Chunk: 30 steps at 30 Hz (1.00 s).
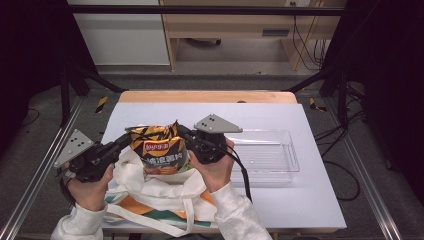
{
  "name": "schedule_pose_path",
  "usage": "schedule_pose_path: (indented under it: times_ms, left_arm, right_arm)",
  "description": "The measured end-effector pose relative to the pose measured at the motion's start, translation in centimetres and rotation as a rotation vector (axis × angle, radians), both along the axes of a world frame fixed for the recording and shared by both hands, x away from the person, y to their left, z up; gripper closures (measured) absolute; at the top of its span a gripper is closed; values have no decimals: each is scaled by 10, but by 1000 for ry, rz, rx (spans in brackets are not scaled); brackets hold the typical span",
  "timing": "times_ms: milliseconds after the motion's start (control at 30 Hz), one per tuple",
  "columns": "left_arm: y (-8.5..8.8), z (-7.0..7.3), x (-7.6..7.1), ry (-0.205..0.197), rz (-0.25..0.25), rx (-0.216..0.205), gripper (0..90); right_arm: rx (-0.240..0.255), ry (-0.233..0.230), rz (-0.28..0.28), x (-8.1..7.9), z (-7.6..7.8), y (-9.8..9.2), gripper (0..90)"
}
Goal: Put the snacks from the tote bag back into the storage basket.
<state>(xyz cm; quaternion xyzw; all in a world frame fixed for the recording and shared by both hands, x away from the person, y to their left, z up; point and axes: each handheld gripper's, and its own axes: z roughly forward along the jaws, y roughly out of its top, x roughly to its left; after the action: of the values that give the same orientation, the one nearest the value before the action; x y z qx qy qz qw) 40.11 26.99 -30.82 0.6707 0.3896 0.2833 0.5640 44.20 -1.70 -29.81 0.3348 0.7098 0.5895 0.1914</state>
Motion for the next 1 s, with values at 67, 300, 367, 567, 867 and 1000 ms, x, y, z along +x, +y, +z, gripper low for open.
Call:
schedule_pose_path:
  times_ms: [67,300,367,567,867,1000]
  left_arm:
    - [0,4,-1,-9,-3,-10,900]
    - [-7,16,1,-29,-16,-27,900]
    - [-11,21,2,-33,-16,-20,900]
    - [-24,39,6,-57,-24,-4,900]
    - [-43,54,14,-70,-45,-5,900]
    - [-53,58,17,-76,-56,-1,900]
  right_arm:
    - [8,-13,0,-1,7,-2,900]
    - [9,-49,-20,-4,23,-7,900]
    - [8,-59,-29,-4,26,-10,900]
    - [20,-74,-50,-5,38,-22,900]
    - [16,-112,-90,-6,57,-39,900]
    - [23,-117,-109,-5,61,-48,900]
